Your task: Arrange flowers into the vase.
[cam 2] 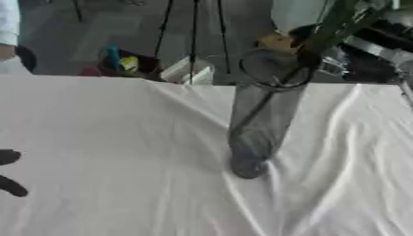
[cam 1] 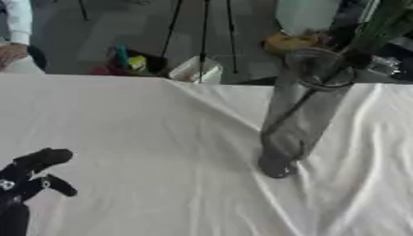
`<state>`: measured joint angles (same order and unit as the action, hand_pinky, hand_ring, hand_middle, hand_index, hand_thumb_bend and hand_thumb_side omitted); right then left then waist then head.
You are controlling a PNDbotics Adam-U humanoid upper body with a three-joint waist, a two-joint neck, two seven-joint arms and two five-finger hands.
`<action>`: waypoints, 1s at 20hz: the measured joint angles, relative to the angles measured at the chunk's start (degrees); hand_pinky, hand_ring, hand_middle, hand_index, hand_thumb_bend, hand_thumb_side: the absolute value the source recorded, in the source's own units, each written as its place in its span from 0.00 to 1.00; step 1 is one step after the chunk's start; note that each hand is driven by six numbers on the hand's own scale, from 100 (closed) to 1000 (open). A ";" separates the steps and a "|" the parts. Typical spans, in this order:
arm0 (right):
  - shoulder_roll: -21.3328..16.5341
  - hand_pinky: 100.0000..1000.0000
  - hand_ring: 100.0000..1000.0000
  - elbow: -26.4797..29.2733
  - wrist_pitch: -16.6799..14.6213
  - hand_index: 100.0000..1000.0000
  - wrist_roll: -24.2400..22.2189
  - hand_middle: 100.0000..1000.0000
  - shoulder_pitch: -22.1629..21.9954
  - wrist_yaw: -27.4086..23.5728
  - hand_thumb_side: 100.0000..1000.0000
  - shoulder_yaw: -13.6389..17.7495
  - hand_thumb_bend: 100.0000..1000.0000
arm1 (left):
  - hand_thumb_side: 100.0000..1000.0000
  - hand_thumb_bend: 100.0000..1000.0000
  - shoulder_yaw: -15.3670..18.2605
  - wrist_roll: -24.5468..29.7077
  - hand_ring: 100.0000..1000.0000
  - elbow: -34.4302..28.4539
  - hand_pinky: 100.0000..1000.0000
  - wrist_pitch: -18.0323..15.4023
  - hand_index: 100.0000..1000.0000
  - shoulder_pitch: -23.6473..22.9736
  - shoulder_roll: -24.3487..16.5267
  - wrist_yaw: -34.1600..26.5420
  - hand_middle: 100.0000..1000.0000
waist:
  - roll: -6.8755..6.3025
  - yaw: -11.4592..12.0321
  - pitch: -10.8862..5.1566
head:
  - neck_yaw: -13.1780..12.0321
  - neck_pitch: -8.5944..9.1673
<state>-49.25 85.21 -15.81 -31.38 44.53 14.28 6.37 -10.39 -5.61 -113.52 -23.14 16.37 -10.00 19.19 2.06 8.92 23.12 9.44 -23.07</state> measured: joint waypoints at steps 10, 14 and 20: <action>-0.70 0.88 0.76 0.00 0.07 0.95 0.98 0.76 -2.50 -0.52 1.00 1.42 0.41 | 1.00 0.00 0.00 -0.03 0.78 0.00 0.42 0.01 0.88 0.01 0.01 0.05 0.73 | -0.01 -0.16 0.12 | -0.50 -0.01; -0.93 0.88 0.76 -0.01 0.22 0.95 1.46 0.76 -3.79 -0.80 1.00 2.20 0.41 | 1.00 0.00 0.00 -0.11 0.78 0.00 0.42 0.04 0.88 0.02 0.01 0.08 0.73 | -0.01 -0.27 0.17 | -1.22 -0.03; -1.05 0.88 0.76 0.01 0.40 0.95 2.20 0.76 -5.81 -1.01 1.00 3.41 0.42 | 1.00 0.00 0.01 -0.32 0.78 0.00 0.42 0.12 0.88 0.03 0.01 0.10 0.73 | -0.01 -0.41 0.17 | -2.50 -0.13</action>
<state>-50.30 85.22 -15.41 -29.17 38.71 13.27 9.78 -10.38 -5.93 -113.52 -23.02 16.40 -9.99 19.29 2.05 8.52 23.29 6.94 -23.20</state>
